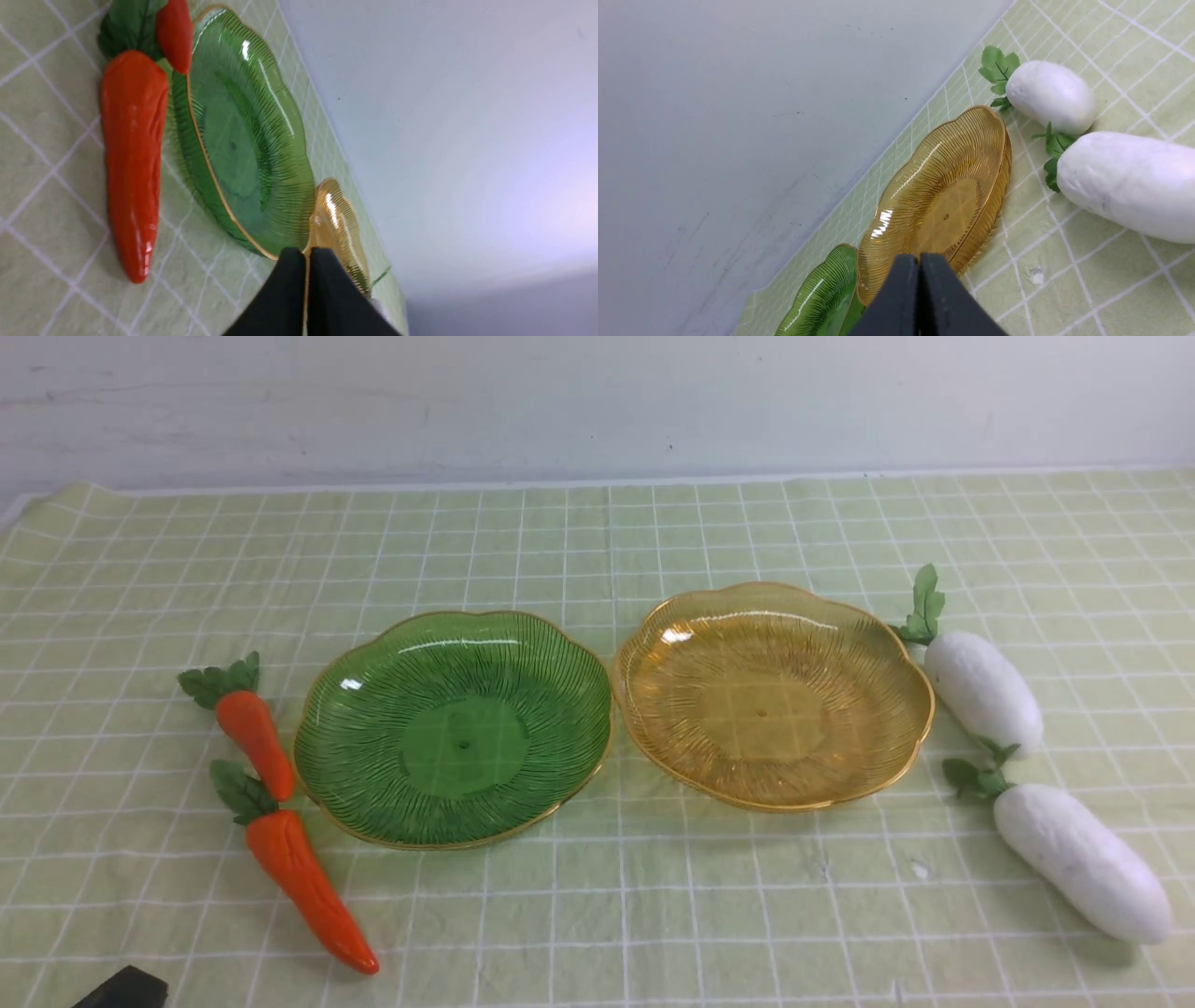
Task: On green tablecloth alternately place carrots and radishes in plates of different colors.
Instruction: 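Place the white radish on the plate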
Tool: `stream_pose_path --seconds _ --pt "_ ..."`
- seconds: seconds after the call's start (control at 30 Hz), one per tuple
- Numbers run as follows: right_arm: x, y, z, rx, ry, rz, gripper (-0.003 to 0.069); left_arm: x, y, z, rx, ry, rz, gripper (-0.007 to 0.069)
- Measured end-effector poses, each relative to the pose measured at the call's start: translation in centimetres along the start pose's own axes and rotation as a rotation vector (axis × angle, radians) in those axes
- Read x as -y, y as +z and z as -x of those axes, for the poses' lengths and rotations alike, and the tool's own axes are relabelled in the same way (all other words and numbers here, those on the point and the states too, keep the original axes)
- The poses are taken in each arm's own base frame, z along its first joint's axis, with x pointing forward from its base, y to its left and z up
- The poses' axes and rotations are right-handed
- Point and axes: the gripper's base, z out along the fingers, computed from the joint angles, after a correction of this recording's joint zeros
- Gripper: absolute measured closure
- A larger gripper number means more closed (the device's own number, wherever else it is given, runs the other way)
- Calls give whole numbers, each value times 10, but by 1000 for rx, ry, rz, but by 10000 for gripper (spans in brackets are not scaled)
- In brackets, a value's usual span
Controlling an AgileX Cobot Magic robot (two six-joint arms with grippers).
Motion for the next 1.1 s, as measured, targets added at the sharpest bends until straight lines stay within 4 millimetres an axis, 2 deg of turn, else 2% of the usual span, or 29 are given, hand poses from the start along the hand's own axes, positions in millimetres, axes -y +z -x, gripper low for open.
stream_pose_path --seconds 0.07,0.1,0.17,0.23,0.33,0.43,0.5,0.63,0.73,0.77,0.83,0.87,1.0,1.1 --pt "-3 -1 2 4 -32 8 673 7 -2 -1 -29 -11 -14 632" --pt "-13 -4 10 29 -102 33 673 21 -6 0 -52 43 -46 632" --pt "-20 -6 15 48 -154 47 673 30 -9 1 -60 92 -66 632" --pt "-42 -14 34 119 -314 83 673 50 -14 3 -89 217 -89 632" --pt "-53 -13 45 114 -425 58 673 61 -11 5 -145 304 -43 632" --pt "-55 7 48 -73 -528 -68 673 66 3 5 -298 393 110 632" --pt "-50 24 47 -253 -520 -181 673 67 16 5 -444 434 231 632" --pt "-45 54 54 -493 -540 -368 672 68 34 4 -668 493 369 631" --pt "-45 74 63 -580 -595 -449 664 67 47 5 -770 529 411 631" --pt "-45 87 67 -613 -618 -477 652 64 55 5 -816 534 437 631" --pt "-45 97 69 -638 -627 -490 640 61 59 5 -840 532 452 631" --pt "-43 113 70 -695 -644 -499 608 56 66 5 -878 528 479 631" --pt "-36 141 67 -806 -665 -507 512 51 72 4 -913 523 505 631" --pt "-28 163 65 -853 -679 -519 378 50 75 5 -901 529 505 631"
